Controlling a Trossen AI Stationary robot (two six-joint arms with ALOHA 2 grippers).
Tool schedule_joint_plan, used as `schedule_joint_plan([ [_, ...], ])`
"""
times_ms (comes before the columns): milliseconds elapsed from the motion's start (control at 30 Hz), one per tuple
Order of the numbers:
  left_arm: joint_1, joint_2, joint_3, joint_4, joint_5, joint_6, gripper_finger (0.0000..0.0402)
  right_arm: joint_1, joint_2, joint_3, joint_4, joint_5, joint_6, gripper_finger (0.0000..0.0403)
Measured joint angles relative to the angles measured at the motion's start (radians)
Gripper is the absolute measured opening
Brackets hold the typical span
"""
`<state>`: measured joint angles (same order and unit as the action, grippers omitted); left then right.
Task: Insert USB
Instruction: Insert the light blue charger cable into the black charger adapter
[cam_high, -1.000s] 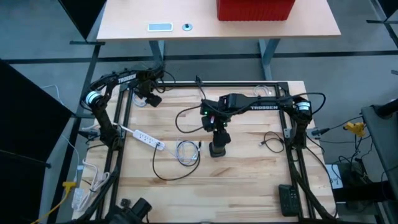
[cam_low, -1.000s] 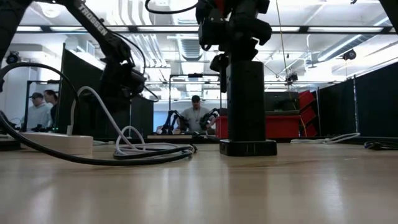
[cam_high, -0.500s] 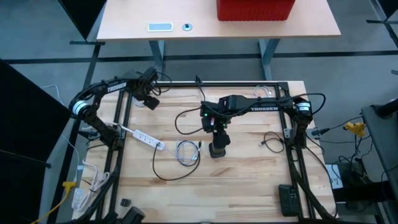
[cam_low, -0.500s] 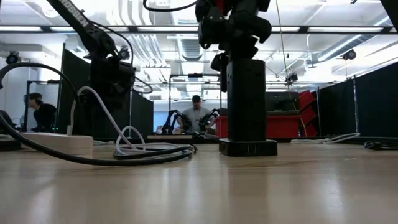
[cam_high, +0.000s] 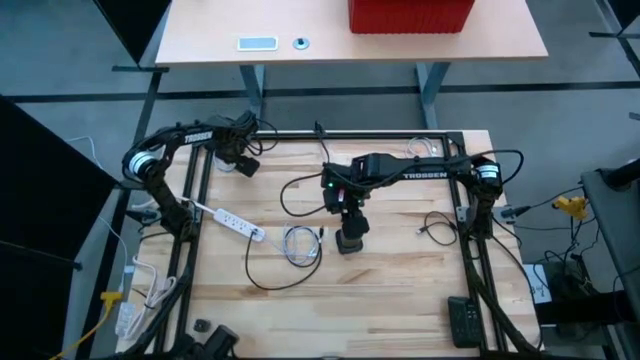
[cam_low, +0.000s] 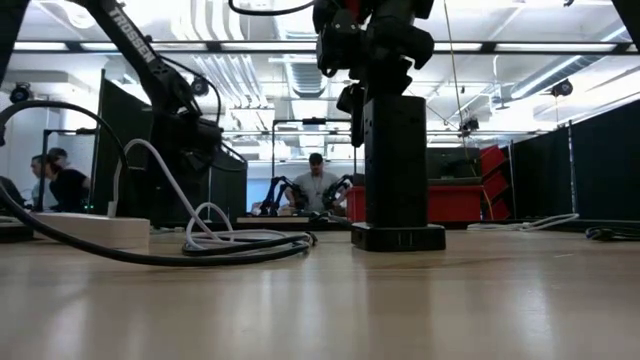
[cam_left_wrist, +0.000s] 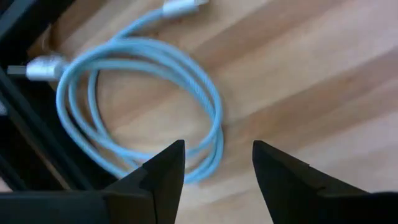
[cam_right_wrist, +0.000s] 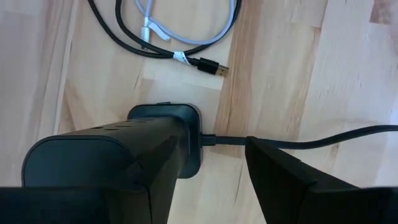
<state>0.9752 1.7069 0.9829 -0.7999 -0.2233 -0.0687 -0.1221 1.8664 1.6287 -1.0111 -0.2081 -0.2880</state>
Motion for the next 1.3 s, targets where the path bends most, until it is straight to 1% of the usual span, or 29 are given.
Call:
schedule_joint_plan([
  [167, 0.024, 0.032, 0.0, 0.009, 0.031, 0.026, 0.0161, 0.0, 0.0, 0.0, 0.003, 0.0, 0.0, 0.0169],
  [333, 0.041, 0.081, 0.008, 0.001, 0.036, 0.013, 0.0156, 0.005, 0.0, 0.0, 0.006, 0.0, 0.0, 0.0169],
  [467, 0.037, 0.083, 0.008, 0.003, 0.035, 0.042, 0.0146, 0.01, -0.001, 0.0, 0.007, -0.001, 0.001, 0.0165],
  [533, 0.032, 0.074, 0.004, 0.006, 0.034, 0.061, 0.0127, 0.012, -0.001, 0.0, 0.007, 0.0, 0.001, 0.0162],
  [567, 0.031, 0.07, 0.003, 0.007, 0.037, 0.067, 0.0111, 0.013, -0.001, 0.0, 0.007, 0.0, 0.001, 0.0161],
  [667, 0.028, 0.061, 0.001, 0.007, 0.051, 0.086, 0.004, 0.016, -0.002, 0.0, 0.008, 0.0, 0.009, 0.0156],
  [700, 0.026, 0.058, 0.001, 0.009, 0.052, 0.092, 0.0021, 0.016, -0.002, 0.0, 0.008, 0.0, 0.013, 0.0154],
  [733, 0.024, 0.053, 0.0, 0.013, 0.061, 0.104, 0.0012, 0.016, -0.002, 0.0, 0.008, 0.0, 0.016, 0.0152],
  [1000, -0.056, -0.08, -0.008, 0.108, 0.212, 0.139, 0.0002, 0.015, -0.002, 0.0, 0.005, 0.001, -0.017, 0.0137],
  [1067, -0.079, -0.138, -0.021, 0.143, 0.218, 0.138, 0.0001, 0.013, -0.002, 0.0, 0.005, 0.002, -0.03, 0.0133],
  [1167, -0.129, -0.243, -0.055, 0.227, 0.283, 0.136, 0.0001, 0.01, -0.002, -0.001, 0.018, 0.014, -0.067, 0.0125],
  [1300, -0.169, -0.381, -0.123, 0.311, 0.351, 0.125, 0.0001, 0.005, -0.003, -0.001, 0.068, 0.074, -0.113, 0.0113],
])
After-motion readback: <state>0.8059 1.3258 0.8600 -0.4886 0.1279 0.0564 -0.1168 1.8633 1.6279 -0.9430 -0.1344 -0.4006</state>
